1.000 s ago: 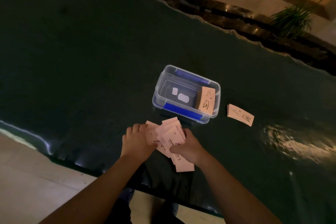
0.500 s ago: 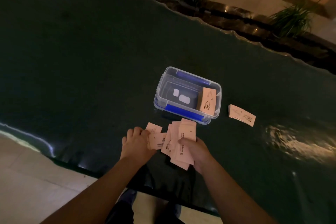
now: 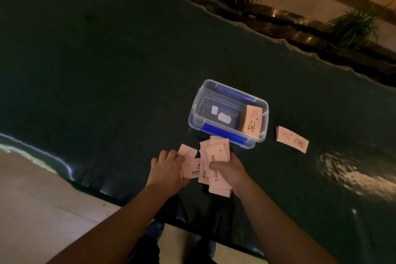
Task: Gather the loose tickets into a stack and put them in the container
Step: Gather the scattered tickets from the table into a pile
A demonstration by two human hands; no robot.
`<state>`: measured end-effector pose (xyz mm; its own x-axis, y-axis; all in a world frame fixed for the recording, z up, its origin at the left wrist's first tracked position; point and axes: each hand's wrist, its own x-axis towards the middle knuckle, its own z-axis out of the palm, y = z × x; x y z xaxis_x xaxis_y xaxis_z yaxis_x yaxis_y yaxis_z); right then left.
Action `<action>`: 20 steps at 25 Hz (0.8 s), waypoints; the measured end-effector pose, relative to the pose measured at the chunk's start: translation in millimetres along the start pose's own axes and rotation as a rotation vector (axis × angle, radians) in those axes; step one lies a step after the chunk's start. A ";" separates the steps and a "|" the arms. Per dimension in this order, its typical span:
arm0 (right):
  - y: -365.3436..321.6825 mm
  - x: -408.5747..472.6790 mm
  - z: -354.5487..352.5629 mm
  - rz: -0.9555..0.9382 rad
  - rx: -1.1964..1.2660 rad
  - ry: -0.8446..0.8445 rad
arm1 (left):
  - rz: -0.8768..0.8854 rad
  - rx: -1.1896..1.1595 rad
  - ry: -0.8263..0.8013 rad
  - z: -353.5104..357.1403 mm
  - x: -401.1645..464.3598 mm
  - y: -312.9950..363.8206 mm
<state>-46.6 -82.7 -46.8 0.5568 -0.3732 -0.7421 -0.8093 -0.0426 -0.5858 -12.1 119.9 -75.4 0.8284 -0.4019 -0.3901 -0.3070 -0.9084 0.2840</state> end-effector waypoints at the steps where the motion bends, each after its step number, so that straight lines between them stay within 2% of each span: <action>1: -3.4 0.3 -1.8 -0.025 -0.052 -0.025 | 0.018 0.010 -0.015 -1.5 1.7 -0.7; 7: -15.9 3.9 -4.3 -0.176 -0.473 -0.199 | 0.067 -0.059 -0.087 -13.7 21.4 -8.6; 10: -17.4 5.4 -1.1 -0.211 -0.552 -0.203 | -0.060 -0.227 -0.017 -14.2 21.7 -5.7; 15: -14.0 5.4 9.7 -0.215 -0.738 -0.172 | -0.223 -0.260 0.009 -11.5 11.9 1.9; 20: -6.8 3.4 4.0 -0.131 -0.485 -0.201 | -0.363 -0.489 -0.025 -8.9 8.2 5.2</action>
<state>-38.5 -80.0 -46.6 0.6454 -0.1533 -0.7483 -0.6974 -0.5177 -0.4955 -2.7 112.9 -69.3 0.8267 -0.0847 -0.5562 0.2486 -0.8318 0.4963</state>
